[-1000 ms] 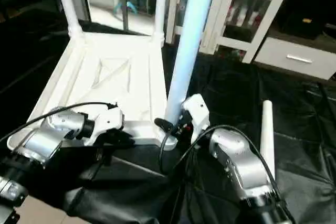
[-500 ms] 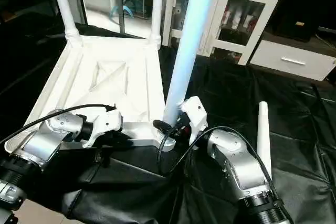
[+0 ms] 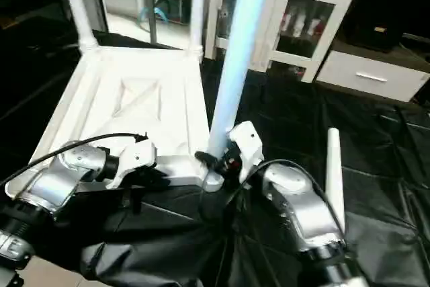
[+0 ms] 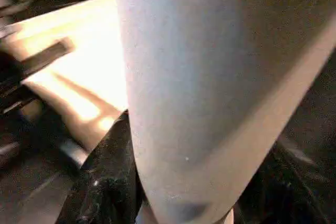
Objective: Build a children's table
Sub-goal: Insert table leg to table base
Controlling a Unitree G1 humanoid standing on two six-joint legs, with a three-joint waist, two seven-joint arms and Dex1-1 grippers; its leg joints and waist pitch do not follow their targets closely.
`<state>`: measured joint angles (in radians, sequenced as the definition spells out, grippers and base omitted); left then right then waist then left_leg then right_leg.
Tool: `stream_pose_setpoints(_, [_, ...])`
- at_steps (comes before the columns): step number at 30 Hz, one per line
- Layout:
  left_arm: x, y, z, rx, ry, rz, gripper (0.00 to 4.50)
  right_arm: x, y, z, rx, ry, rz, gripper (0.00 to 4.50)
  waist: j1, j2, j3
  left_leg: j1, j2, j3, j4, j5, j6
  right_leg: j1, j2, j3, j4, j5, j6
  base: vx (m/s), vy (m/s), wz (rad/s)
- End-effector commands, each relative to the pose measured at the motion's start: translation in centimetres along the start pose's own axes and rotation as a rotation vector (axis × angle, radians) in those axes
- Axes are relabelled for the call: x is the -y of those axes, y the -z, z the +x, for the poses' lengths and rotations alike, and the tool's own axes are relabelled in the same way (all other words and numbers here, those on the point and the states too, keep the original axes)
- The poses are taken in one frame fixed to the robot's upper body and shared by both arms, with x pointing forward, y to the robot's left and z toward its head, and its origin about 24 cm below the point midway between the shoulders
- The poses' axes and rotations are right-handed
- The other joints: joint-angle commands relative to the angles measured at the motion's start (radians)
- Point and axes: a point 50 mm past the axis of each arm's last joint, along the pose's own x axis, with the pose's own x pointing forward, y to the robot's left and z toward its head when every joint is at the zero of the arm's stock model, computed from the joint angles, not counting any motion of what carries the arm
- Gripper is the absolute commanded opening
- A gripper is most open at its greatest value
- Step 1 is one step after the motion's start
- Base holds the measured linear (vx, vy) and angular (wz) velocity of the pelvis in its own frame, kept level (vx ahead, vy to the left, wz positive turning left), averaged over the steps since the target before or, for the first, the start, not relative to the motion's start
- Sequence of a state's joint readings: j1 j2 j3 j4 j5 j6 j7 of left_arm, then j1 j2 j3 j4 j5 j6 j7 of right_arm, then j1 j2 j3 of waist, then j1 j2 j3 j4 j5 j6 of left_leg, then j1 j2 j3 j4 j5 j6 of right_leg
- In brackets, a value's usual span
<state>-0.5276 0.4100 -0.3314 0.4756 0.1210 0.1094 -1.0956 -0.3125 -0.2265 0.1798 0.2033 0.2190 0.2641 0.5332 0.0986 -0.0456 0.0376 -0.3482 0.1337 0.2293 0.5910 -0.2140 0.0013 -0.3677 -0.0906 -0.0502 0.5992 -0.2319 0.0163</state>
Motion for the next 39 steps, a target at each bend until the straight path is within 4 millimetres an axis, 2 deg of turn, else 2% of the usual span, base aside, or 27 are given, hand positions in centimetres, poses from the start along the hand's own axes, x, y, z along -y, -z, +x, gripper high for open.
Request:
stream_pose_setpoints(1, [0.0, -0.7, 0.5, 0.059, -0.012, -0.013, 0.00, 2.0, 6.2, -2.2, -0.294, 0.195, 0.045, 1.86, -0.012, 0.008, -0.015, 0.027, 0.119, -0.102, -0.120, -0.598, -0.153, -0.025, -0.109, 0.059, -0.104, -0.550, -0.111, 0.000, 0.000, 0.00])
stream_pose_setpoints(2, [-0.4, -1.2, 1.0, 0.071, -0.060, -0.079, 0.00, 2.6, 6.3, -1.8, -0.296, 0.290, 0.059, 1.86, -0.014, 0.005, -0.014, 0.030, 0.119, -0.102, -0.120, -0.609, -0.152, -0.027, -0.108, 0.058, -0.107, -0.564, -0.104, 0.000, 0.000, 0.00])
stream_pose_setpoints(3, [-0.5, -1.4, 1.1, 0.079, -0.072, -0.101, 0.00, 2.8, 6.3, -1.6, -0.297, 0.314, 0.065, 1.86, -0.019, 0.008, -0.013, 0.034, 0.116, -0.104, -0.119, -0.629, -0.154, -0.032, -0.108, 0.055, -0.111, -0.585, -0.104, 0.000, 0.000, 0.00])
stream_pose_setpoints(4, [-0.7, -1.8, 1.4, 0.091, -0.094, -0.127, 0.00, 3.0, 6.4, -1.3, -0.302, 0.362, 0.081, 1.86, -0.022, 0.005, -0.012, 0.038, 0.115, -0.104, -0.117, -0.649, -0.152, -0.034, -0.107, 0.052, -0.117, -0.614, -0.095, 0.000, 0.000, 0.00])
stream_pose_setpoints(6, [-0.9, -2.4, 1.8, 0.097, -0.124, -0.154, 0.00, 3.3, 6.4, -0.9, -0.307, 0.424, 0.103, 1.86, -0.027, 0.013, -0.013, 0.034, 0.115, -0.109, -0.122, -0.657, -0.159, -0.026, -0.106, 0.047, -0.117, -0.596, -0.093, 0.000, 0.000, 0.00])
stream_pose_setpoints(7, [-1.1, -2.8, 2.1, 0.100, -0.148, -0.170, 0.00, 3.3, 6.4, -0.5, -0.309, 0.456, 0.117, 1.86, -0.032, 0.013, -0.015, 0.028, 0.116, -0.110, -0.129, -0.665, -0.168, -0.020, -0.102, 0.042, -0.112, -0.554, -0.093, 0.000, 0.000, 0.00])
stream_pose_setpoints(8, [-1.5, -3.5, 2.6, 0.108, -0.198, -0.197, 0.00, 3.4, 6.3, 0.2, -0.306, 0.516, 0.152, 1.86, -0.035, 0.011, -0.013, 0.028, 0.115, -0.108, -0.134, -0.690, -0.179, -0.025, -0.098, 0.037, -0.111, -0.539, -0.094, 0.000, 0.000, 0.00])
stream_pose_setpoints(9, [-1.5, -3.5, 2.6, 0.108, -0.198, -0.197, 0.00, 3.4, 6.3, 0.2, -0.306, 0.516, 0.152, 1.86, -0.037, 0.014, -0.011, 0.032, 0.112, -0.108, -0.134, -0.710, -0.184, -0.030, -0.096, 0.034, -0.113, -0.547, -0.095, 0.000, 0.000, 0.00])
stream_pose_setpoints(10, [-2.3, -4.8, 3.5, 0.135, -0.314, -0.265, 0.00, 3.4, 6.1, 1.4, -0.299, 0.627, 0.234, 1.86, -0.038, 0.013, -0.014, 0.043, 0.110, -0.104, -0.131, -0.735, -0.192, -0.034, -0.091, 0.029, -0.115, -0.537, -0.094, 0.000, 0.000, 0.00])
stream_pose_setpoints(11, [-2.3, -4.8, 3.5, 0.135, -0.314, -0.265, 0.00, 3.4, 6.1, 1.4, -0.299, 0.627, 0.234, 1.86, -0.043, 0.012, -0.014, 0.046, 0.108, -0.104, -0.129, -0.734, -0.193, -0.035, -0.092, 0.026, -0.116, -0.506, -0.101, 0.000, 0.000, 0.00])
stream_pose_setpoints(12, [-2.5, -5.2, 3.8, 0.143, -0.348, -0.289, 0.00, 3.3, 6.1, 1.8, -0.299, 0.658, 0.260, 1.86, -0.041, 0.012, -0.013, 0.046, 0.108, -0.103, -0.130, -0.736, -0.192, -0.033, -0.089, 0.024, -0.119, -0.501, -0.095, 0.000, 0.000, 0.00])
stream_pose_setpoints(14, [-2.8, -5.8, 4.4, 0.145, -0.439, -0.318, 0.00, 3.1, 5.9, 2.5, -0.297, 0.721, 0.299, 1.86, -0.043, 0.008, -0.015, 0.044, 0.108, -0.099, -0.133, -0.719, -0.188, -0.031, -0.092, 0.025, -0.116, -0.460, -0.097, 0.000, 0.000, 0.00])
stream_pose_setpoints(15, [-2.8, -6.0, 4.7, 0.137, -0.468, -0.323, 0.00, 3.0, 5.8, 2.9, -0.298, 0.750, 0.307, 1.86, -0.043, 0.004, -0.014, 0.044, 0.107, -0.097, -0.131, -0.711, -0.183, -0.033, -0.093, 0.027, -0.120, -0.463, -0.093, 0.000, 0.000, 0.00])
stream_pose_setpoints(16, [-2.9, -6.3, 5.0, 0.137, -0.510, -0.326, 0.00, 2.8, 5.7, 3.2, -0.301, 0.778, 0.311, 1.86, -0.041, 0.004, -0.013, 0.046, 0.107, -0.096, -0.128, -0.695, -0.177, -0.038, -0.099, 0.033, -0.123, -0.466, -0.092, 0.000, 0.000, 0.00])
stream_pose_setpoints(17, [-2.9, -6.5, 5.1, 0.137, -0.533, -0.327, 0.00, 2.7, 5.7, 3.4, -0.303, 0.793, 0.311, 1.86, -0.043, -0.005, -0.013, 0.040, 0.107, -0.098, -0.126, -0.672, -0.166, -0.034, -0.104, 0.035, -0.124, -0.474, -0.091, 0.000, 0.000, 0.00])
stream_pose_setpoints(19, [-2.8, -6.7, 5.3, 0.137, -0.549, -0.337, 0.00, 2.6, 5.5, 3.8, -0.298, 0.805, 0.301, 1.86, -0.040, -0.002, -0.015, 0.042, 0.109, -0.095, -0.124, -0.642, -0.158, -0.036, -0.108, 0.040, -0.123, -0.466, -0.090, 0.000, 0.000, 0.00])
stream_pose_setpoints(22, [-2.9, -6.7, 5.3, 0.127, -0.555, -0.341, 0.00, 2.5, 5.1, 4.4, -0.287, 0.803, 0.289, 1.86, -0.043, -0.007, -0.019, 0.031, 0.110, -0.093, -0.127, -0.580, -0.151, -0.028, -0.104, 0.042, -0.114, -0.389, -0.094, 0.000, 0.000, 0.00])
stream_pose_setpoints(23, [-2.9, -6.5, 5.3, 0.121, -0.556, -0.342, 0.00, 2.5, 5.1, 4.4, -0.287, 0.803, 0.287, 1.86, -0.041, -0.006, -0.019, 0.032, 0.110, -0.092, -0.127, -0.568, -0.149, -0.029, -0.104, 0.043, -0.114, -0.374, -0.097, 0.000, 0.000, 0.00])
stream_pose_setpoints(26, [-3.0, -6.3, 5.1, 0.111, -0.560, -0.343, 0.00, 2.5, 5.1, 4.5, -0.283, 0.810, 0.292, 1.86, -0.039, -0.007, -0.022, 0.028, 0.111, -0.082, -0.125, -0.470, -0.132, -0.022, -0.105, 0.047, -0.106, -0.266, -0.121, 0.000, 0.000, 0.00])
stream_pose_setpoints(28, [-3.0, -6.2, 5.1, 0.110, -0.562, -0.344, 0.00, 2.5, 5.0, 4.6, -0.279, 0.815, 0.295, 1.86, -0.037, -0.009, -0.022, 0.026, 0.112, -0.080, -0.124, -0.444, -0.125, -0.018, -0.105, 0.048, -0.103, -0.249, -0.130, 0.000, 0.000, 0.00])
stream_pose_setpoints(32, [-3.0, -6.2, 5.1, 0.106, -0.562, -0.345, 0.00, 2.6, 4.8, 4.7, -0.258, 0.810, 0.296, 1.86, -0.038, -0.010, -0.023, 0.030, 0.112, -0.079, -0.122, -0.456, -0.119, -0.020, -0.104, 0.049, -0.109, -0.309, -0.130, 0.000, 0.000, 0.00])
stream_pose_setpoints(35, [-2.9, -6.2, 5.2, 0.103, -0.551, -0.345, 0.00, 2.5, 4.5, 5.1, -0.244, 0.787, 0.302, 1.86, -0.040, -0.009, -0.025, 0.024, 0.113, -0.080, -0.125, -0.433, -0.118, -0.016, -0.101, 0.047, -0.105, -0.282, -0.132, 0.000, 0.000, 0.00])
stream_pose_setpoints(39, [-2.9, -6.2, 5.2, 0.102, -0.546, -0.343, 0.00, 2.3, 4.1, 5.4, -0.221, 0.753, 0.295, 1.86, -0.041, -0.007, -0.026, 0.025, 0.113, -0.079, -0.125, -0.422, -0.122, -0.015, -0.099, 0.047, -0.101, -0.255, -0.141, 0.000, 0.000, 0.00])
